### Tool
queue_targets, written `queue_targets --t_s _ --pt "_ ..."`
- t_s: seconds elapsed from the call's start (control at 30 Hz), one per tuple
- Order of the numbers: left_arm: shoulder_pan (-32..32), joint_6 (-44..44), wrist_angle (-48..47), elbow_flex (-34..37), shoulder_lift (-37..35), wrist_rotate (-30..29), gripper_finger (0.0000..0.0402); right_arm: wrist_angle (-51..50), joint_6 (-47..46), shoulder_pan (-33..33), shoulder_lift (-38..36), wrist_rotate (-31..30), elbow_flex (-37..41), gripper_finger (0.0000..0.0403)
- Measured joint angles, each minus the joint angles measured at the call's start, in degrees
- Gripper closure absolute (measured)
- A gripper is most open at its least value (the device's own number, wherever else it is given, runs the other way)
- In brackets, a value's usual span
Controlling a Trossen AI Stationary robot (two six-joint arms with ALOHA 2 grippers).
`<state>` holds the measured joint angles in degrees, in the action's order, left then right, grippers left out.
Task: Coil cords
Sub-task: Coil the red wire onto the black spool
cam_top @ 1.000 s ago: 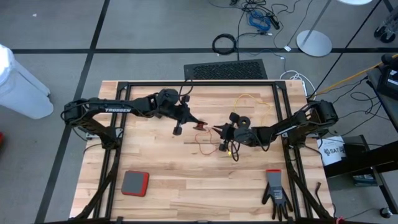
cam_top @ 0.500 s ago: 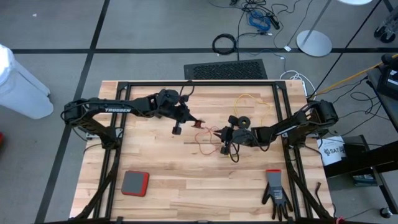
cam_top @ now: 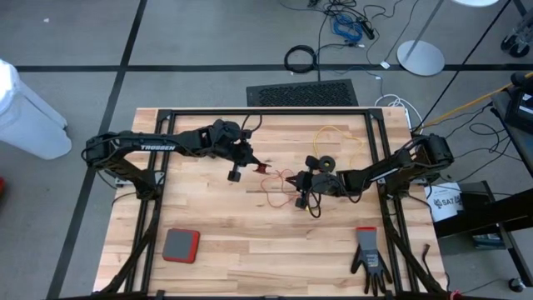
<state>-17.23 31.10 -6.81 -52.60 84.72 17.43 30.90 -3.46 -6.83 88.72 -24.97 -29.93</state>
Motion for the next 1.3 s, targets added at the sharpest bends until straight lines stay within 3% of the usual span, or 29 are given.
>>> queue_targets --t_s 0.43,0.57,0.9,1.17,1.3 --pt "0.57 3.79 0.02 0.00 0.08 -2.27 0.0402 0.17 1.27 0.00 -2.40 -0.46 -4.40 0.0402" --pt "1.96 4.37 3.02 0.02 1.25 -7.34 0.0402 0.29 2.31 0.00 -2.42 -0.76 -6.65 0.0402" --pt "4.31 0.45 23.98 0.04 6.13 -24.99 0.0401 3.15 5.00 -0.20 -2.42 -13.07 -8.87 0.0403" --pt "4.69 -5.11 34.45 0.00 8.71 -27.43 0.0402 9.62 12.65 -0.42 -1.65 -22.46 -8.90 0.0403" --pt "5.87 -5.15 35.31 0.00 10.16 -28.25 0.0401 12.49 14.75 -0.38 -1.22 -23.18 -8.90 0.0403"
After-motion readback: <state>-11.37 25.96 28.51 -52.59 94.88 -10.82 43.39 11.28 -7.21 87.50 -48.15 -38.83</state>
